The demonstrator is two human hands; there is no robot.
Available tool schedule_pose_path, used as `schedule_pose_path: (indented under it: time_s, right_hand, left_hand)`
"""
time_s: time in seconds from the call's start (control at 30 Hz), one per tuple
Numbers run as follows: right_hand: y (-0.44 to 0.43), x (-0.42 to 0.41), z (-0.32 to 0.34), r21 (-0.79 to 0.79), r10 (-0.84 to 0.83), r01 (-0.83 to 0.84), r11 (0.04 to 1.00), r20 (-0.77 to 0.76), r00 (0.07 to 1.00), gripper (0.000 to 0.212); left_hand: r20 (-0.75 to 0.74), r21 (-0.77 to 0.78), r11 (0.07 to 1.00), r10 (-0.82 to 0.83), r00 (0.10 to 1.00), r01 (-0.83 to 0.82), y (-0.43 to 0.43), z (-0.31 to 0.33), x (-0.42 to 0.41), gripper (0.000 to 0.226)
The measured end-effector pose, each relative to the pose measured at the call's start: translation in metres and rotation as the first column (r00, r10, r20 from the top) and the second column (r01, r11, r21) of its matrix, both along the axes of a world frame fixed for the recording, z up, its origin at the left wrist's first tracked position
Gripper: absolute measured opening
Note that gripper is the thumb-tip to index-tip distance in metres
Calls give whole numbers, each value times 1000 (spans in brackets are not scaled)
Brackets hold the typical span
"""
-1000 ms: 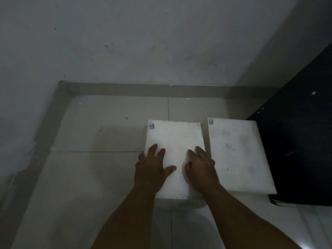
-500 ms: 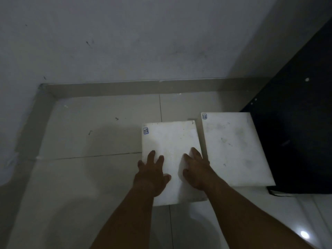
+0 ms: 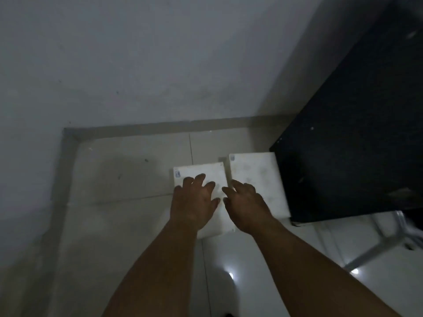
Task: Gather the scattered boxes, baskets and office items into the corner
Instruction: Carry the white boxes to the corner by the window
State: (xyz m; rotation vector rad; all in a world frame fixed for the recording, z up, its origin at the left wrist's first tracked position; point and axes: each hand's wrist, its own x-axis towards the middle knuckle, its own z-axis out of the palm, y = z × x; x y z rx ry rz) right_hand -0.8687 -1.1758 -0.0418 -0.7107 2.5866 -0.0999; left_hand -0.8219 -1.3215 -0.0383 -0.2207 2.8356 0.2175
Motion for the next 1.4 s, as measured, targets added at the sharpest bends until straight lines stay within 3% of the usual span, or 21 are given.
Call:
schedule_pose_path:
  time_s: [0.2, 0.33, 0.53, 0.73, 0.83, 0.97, 1.1, 1.33, 1.4]
  right_hand:
    - [4, 0, 227, -139, -71, 51, 989, -140, 988, 41]
    - [6, 11, 345, -215, -99, 48, 976, -234, 967, 41]
    - [31, 38, 420, -269, -206, 120, 956, -319, 925, 36]
    - [132, 87, 460, -301, -407, 304, 904, -388, 827, 40]
    - [215, 122, 483, -356, -560, 439, 825, -412, 719, 54]
    - [343, 197, 511, -364, -711, 622, 693, -485, 509, 33]
    - [472, 307, 527, -397, -830, 775, 492, -482, 280, 34]
    - [640, 498, 536, -310, -889, 936, 168, -459, 8, 35]
    - [675, 539, 535, -289, -899, 953, 86, -436, -51, 35]
  left_hand:
    - [-279, 52, 998, -30, 960, 47, 3, 227, -7, 43]
    - [-371, -24, 995, -101, 923, 99, -1, 340, -3, 44]
    - [-543, -1, 981, -163, 824, 193, 20, 415, 10, 34]
    - [-597, -60, 890, -395, 699, 452, 134, 458, 23, 30]
    - [-634, -44, 797, -488, 600, 602, 219, 477, 33, 34]
    - [-672, -39, 615, -600, 435, 787, 350, 497, 65, 30]
    - [-678, -10, 402, -675, 289, 916, 495, 499, 138, 35]
    - [-654, 8, 39, -756, 35, 999, 719, 511, 296, 36]
    - [-640, 5, -18, -769, -10, 1000, 766, 512, 324, 37]
